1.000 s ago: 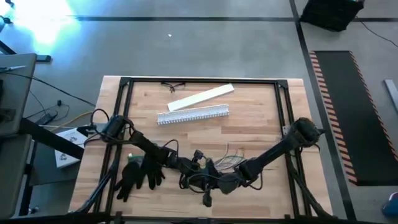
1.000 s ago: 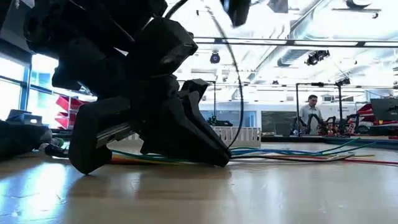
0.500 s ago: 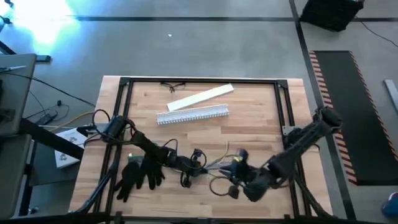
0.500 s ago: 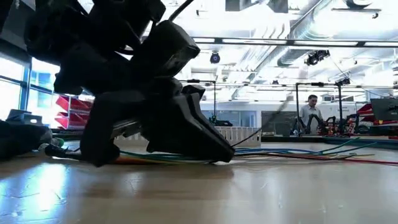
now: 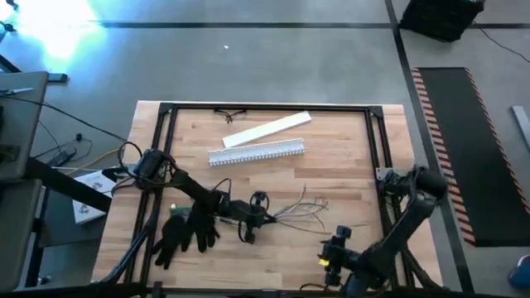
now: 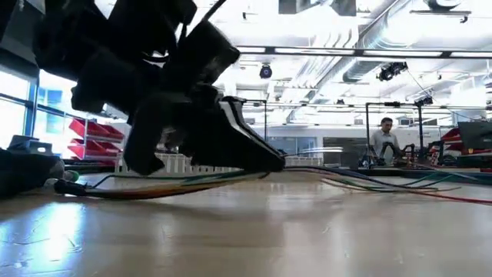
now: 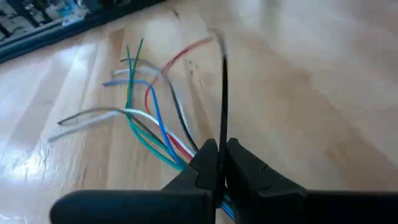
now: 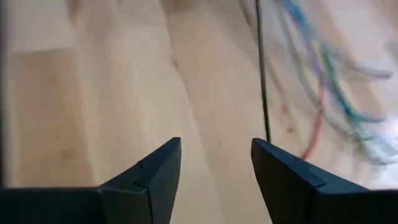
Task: Ziptie cables
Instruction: Wrap the black zip tie on the cable
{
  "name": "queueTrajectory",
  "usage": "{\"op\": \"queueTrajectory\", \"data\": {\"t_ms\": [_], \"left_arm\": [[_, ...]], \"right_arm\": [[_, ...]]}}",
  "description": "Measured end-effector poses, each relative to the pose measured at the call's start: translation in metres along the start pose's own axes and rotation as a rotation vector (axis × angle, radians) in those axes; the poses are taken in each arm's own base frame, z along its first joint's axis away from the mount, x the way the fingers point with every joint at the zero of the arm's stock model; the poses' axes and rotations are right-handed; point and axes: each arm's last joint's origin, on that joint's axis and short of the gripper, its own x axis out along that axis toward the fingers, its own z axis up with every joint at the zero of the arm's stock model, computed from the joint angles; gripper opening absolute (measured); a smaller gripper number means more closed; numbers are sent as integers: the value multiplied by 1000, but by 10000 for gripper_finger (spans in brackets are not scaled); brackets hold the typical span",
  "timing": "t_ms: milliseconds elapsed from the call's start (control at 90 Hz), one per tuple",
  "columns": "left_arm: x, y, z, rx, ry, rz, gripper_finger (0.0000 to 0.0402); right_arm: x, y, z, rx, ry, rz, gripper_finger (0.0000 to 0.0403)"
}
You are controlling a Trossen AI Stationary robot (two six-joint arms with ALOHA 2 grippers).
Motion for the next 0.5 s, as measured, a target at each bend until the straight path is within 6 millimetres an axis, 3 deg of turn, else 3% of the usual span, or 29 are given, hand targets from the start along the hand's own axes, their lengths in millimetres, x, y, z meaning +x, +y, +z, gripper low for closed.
{"op": "queueTrajectory", "data": {"t_ms": [100,222,367,500], "left_arm": [[-6,6,-2,-42,-52,-44,0],[-11,14,-5,-86,-113,-91,0],[-18,24,-6,-143,-210,-206,0],[-21,31,-6,-181,-259,-312,0]], "right_arm": [[32,14,-8,110,-118,-28,183],[54,25,-3,183,-316,-44,183],[69,16,15,216,-407,-130,183],[76,-1,42,66,-396,-226,183]]}}
